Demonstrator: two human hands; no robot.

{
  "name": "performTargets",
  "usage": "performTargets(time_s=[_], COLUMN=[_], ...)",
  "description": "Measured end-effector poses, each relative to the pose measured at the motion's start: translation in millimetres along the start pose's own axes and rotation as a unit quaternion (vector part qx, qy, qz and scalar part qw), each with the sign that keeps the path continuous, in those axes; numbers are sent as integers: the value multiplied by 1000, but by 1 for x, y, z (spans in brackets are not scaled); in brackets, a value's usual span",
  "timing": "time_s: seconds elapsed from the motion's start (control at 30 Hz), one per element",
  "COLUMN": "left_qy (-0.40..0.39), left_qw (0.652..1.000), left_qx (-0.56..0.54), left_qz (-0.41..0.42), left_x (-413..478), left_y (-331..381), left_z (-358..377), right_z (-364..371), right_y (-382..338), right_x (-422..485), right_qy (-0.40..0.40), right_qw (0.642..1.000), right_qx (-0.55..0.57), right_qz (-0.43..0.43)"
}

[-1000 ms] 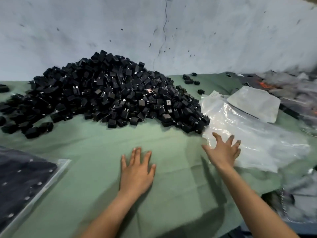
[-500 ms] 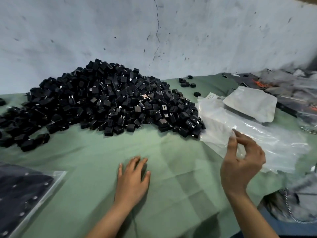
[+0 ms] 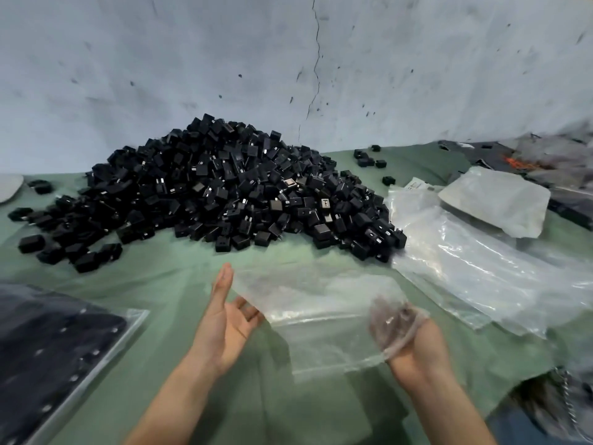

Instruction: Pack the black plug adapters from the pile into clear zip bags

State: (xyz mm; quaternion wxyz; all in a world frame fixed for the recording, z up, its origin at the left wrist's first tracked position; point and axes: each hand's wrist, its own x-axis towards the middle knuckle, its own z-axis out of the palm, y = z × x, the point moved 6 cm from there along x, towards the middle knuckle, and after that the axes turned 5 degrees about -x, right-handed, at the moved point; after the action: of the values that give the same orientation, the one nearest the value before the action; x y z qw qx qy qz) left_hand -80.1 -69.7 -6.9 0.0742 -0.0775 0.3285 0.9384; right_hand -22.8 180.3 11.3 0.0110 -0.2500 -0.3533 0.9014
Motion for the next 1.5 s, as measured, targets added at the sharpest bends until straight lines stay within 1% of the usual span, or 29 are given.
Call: performTargets(time_s=[0.07,0.1,0.17,0.23,0.27,0.33,0.43,0.5,0.53,0.57,0.6,0.63,0.67,0.7,0.73,0.77,0.8,0.83,0.87,0.97,1.0,1.1,1.2,1.3,1.37,1.4,1.43,1.5], left_qy=[5,17,51,86,109,161,213,238,251,270,291,297,266,191,102,20,-38,-68,-72,-33,-32,-44,-22,39,69,73,70,49], left_qw=[1000,998,984,967,956,928,895,879,864,837,794,746,704,676,660,654,656,661,668,702,707,705,712,736,743,737,721,664], left_qx=[22,57,145,192,213,262,305,337,372,424,488,545,590,626,659,685,701,708,705,673,668,674,665,631,601,591,593,634], left_qz=[6,28,88,145,172,212,247,241,227,216,216,240,292,339,346,319,275,239,227,233,230,217,223,242,287,319,352,394], left_x=[2,3,5,2,-1,-9,-19,-21,-21,-23,-29,-37,-47,-57,-63,-66,-67,-66,-63,-55,-54,-52,-52,-55,-58,-61,-64,-69], left_y=[6,10,17,27,33,43,49,54,56,57,58,57,52,40,20,-3,-23,-38,-46,-42,-41,-42,-40,-26,-10,-2,4,5], left_z=[-8,-14,-22,-32,-37,-48,-60,-66,-68,-68,-63,-53,-35,-11,9,24,32,35,35,31,30,28,26,21,22,26,30,42], right_z=[-14,-19,-24,-28,-30,-29,-20,-11,-5,-1,4,9,13,18,22,27,31,34,36,35,33,32,33,27,21,18,18,20], right_y=[15,20,24,25,26,33,44,49,50,51,52,53,55,57,58,60,63,65,67,70,70,71,75,72,64,59,56,56], right_x=[11,16,21,25,27,26,25,24,25,26,28,28,29,29,29,27,26,24,22,21,21,22,22,27,33,35,35,33], right_qy=[-2,-10,-38,-60,-63,-70,-54,-55,-56,-55,-57,-63,-69,-76,-84,-92,-103,-114,-124,-134,-133,-137,-138,-96,-55,-40,-32,-35], right_qw=[997,994,990,987,985,974,956,940,932,926,922,919,916,914,911,909,906,903,902,909,910,907,900,879,850,830,811,787], right_qx=[-39,-60,-65,-65,-88,-183,-287,-337,-358,-373,-383,-390,-395,-399,-403,-406,-410,-414,-414,-394,-392,-398,-412,-463,-512,-540,-565,-593], right_qz=[67,88,119,133,134,110,33,7,4,5,7,10,11,11,9,7,5,2,-1,-2,-6,-21,-26,-62,-110,-133,-150,-166])
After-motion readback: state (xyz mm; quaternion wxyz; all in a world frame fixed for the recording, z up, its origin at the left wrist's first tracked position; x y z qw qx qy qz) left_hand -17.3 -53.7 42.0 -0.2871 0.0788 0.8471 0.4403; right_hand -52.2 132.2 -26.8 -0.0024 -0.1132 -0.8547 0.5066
